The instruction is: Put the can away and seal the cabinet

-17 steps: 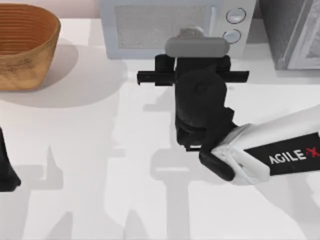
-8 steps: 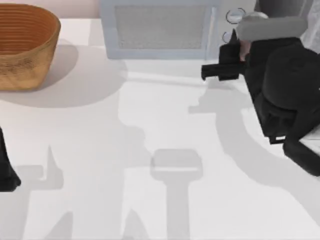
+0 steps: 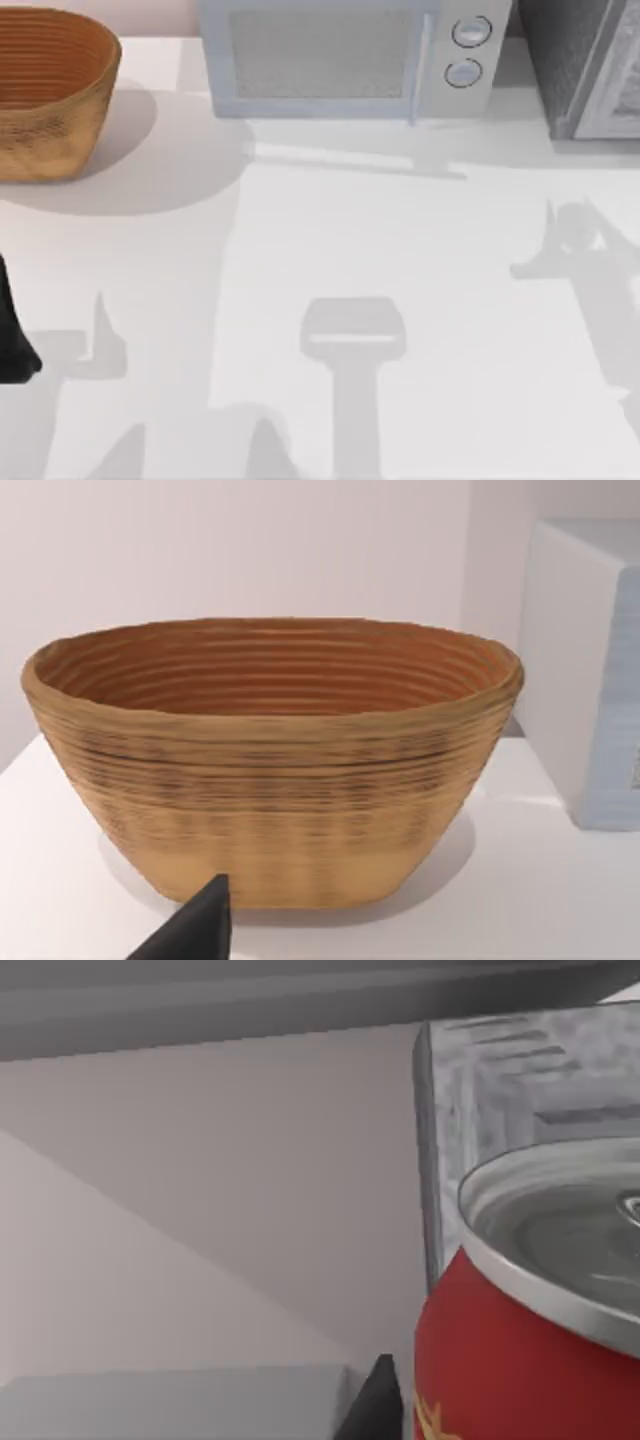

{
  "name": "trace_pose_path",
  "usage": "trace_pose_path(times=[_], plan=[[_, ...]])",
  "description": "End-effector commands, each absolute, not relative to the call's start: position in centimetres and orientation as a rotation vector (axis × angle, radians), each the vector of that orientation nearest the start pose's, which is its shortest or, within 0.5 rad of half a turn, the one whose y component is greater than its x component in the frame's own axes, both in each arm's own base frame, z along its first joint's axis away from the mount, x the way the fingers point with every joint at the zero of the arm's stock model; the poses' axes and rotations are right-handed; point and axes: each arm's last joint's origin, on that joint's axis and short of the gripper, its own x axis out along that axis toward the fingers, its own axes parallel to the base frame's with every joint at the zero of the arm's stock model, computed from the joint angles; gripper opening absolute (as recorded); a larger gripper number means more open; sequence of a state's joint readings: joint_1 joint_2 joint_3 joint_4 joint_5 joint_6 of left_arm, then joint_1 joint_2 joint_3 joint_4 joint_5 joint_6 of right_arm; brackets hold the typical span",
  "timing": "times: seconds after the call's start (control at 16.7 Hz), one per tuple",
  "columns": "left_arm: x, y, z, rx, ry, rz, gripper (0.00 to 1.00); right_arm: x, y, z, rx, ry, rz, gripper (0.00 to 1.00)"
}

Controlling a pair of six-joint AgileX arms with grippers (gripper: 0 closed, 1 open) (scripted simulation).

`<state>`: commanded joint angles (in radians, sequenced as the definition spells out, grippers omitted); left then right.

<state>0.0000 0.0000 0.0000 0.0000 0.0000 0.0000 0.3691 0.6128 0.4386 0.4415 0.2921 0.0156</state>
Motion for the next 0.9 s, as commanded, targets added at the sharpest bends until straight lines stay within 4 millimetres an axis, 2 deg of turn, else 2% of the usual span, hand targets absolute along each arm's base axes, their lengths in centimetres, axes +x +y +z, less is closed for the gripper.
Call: trace_pose_path(times=[0.18,0.36,0.48,0.6,0.9], plan=[[10.6,-0.1,16.0,0.000,0.000,0.000,1.00,11.6,2.2,25.7,0.048,-0.238,0.055,0.00],[10.6,-0.1,16.0,0.000,0.000,0.000,1.00,10.7,0.8,20.2,0.007,-0.116,0.024,0.00],[10.6,-0.1,16.0,0.000,0.000,0.000,1.00,10.6,0.2,17.5,-0.001,-0.040,0.007,0.00],[10.6,-0.1,16.0,0.000,0.000,0.000,1.00,10.6,-0.1,16.1,0.000,-0.003,0.000,0.00],[10.6,-0.1,16.0,0.000,0.000,0.000,1.00,10.6,-0.1,16.0,0.002,0.003,0.001,0.00]])
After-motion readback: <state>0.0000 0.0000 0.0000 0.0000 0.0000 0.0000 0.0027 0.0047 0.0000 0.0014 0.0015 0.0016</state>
